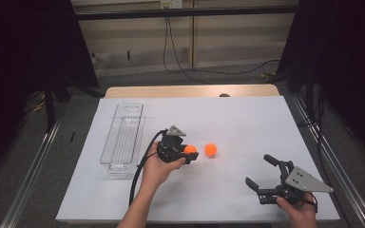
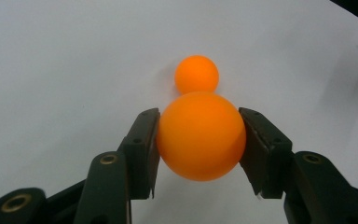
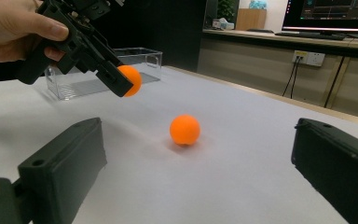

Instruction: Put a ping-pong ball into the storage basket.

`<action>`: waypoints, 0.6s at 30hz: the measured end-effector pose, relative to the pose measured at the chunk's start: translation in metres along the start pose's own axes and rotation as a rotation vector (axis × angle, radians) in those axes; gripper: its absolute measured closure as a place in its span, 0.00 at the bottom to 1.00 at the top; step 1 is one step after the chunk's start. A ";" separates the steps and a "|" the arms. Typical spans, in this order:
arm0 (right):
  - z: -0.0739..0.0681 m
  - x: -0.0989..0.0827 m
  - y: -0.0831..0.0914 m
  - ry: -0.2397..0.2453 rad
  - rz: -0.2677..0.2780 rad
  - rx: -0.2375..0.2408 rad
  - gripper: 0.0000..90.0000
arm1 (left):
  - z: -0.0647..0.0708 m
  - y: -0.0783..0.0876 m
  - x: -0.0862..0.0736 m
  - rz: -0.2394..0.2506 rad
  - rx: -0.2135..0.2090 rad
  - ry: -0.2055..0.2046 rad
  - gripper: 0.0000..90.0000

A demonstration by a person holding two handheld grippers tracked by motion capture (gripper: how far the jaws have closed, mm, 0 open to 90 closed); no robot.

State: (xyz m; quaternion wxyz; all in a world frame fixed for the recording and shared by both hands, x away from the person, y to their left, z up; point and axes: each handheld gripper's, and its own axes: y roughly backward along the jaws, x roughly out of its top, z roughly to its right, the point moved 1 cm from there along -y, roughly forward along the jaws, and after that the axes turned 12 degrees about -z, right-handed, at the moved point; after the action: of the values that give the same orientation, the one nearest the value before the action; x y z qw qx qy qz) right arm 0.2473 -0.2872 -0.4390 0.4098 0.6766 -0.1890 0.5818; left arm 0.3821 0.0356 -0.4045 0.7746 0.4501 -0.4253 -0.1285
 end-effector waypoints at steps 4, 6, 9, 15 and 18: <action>0.000 0.000 0.000 0.000 0.001 0.000 0.03 | -0.001 0.000 0.001 -0.002 0.000 0.000 0.57; 0.000 0.000 0.000 0.000 0.001 0.000 0.02 | -0.001 0.000 0.002 -0.004 -0.003 0.002 0.57; 0.000 0.000 0.000 -0.001 0.000 -0.002 0.02 | -0.002 0.001 0.002 -0.002 -0.003 0.002 0.57; 0.000 0.000 0.000 -0.001 0.001 -0.001 0.03 | -0.003 0.003 0.003 0.003 -0.004 0.003 0.57; 0.000 0.000 0.000 -0.001 0.001 0.000 0.03 | -0.004 0.005 0.004 0.010 -0.003 0.010 0.57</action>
State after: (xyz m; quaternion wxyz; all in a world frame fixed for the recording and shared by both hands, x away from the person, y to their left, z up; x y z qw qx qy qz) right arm 0.2475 -0.2874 -0.4391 0.4094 0.6768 -0.1893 0.5818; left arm 0.3870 0.0384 -0.3996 0.7782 0.4472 -0.4234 -0.1228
